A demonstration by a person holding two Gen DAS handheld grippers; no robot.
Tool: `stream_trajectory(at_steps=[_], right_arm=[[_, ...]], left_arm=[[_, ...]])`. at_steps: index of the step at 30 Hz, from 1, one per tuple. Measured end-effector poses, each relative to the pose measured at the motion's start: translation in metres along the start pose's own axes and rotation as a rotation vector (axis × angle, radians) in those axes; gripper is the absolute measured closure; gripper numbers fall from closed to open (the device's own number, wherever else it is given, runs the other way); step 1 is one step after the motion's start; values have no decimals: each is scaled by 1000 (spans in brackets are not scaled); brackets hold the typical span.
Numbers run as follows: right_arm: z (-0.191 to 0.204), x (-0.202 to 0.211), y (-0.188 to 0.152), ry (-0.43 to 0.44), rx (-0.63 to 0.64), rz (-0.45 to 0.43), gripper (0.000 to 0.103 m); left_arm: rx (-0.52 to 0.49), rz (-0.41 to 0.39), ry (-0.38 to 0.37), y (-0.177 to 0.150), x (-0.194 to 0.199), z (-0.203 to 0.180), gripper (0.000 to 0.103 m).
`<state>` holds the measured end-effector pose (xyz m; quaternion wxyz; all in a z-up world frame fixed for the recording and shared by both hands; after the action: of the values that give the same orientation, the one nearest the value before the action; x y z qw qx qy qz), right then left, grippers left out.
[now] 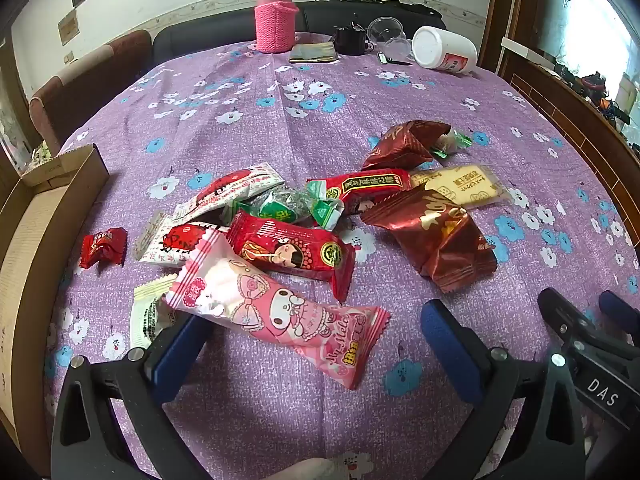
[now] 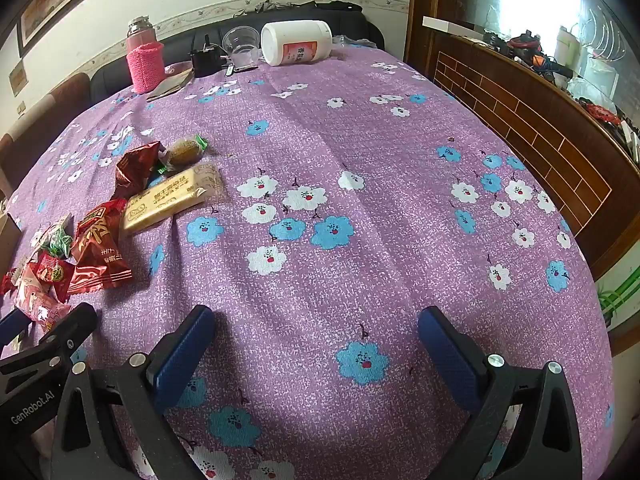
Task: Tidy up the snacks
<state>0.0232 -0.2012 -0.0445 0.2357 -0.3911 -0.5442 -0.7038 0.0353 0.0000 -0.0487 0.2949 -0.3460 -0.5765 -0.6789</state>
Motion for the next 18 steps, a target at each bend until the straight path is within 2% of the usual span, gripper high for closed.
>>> stream_trajectory(at_steps=[18], right_arm=[[0,0,0,-2,2,-6,1]], left_arm=[[1,-4,-1,0,0,0,0]])
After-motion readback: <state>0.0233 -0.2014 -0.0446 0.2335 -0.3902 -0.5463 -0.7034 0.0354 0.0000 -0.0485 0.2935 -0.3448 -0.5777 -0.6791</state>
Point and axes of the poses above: each gripper's, at about its wrist camera, not at the fingertips, and x roughly against the way its jaws point, z to its left, y to its top, the point moved 6 cm from there along -x, roughly the way its jaws point, and after that the axes turned 9 degrees about -x, right-handed, at the moved point
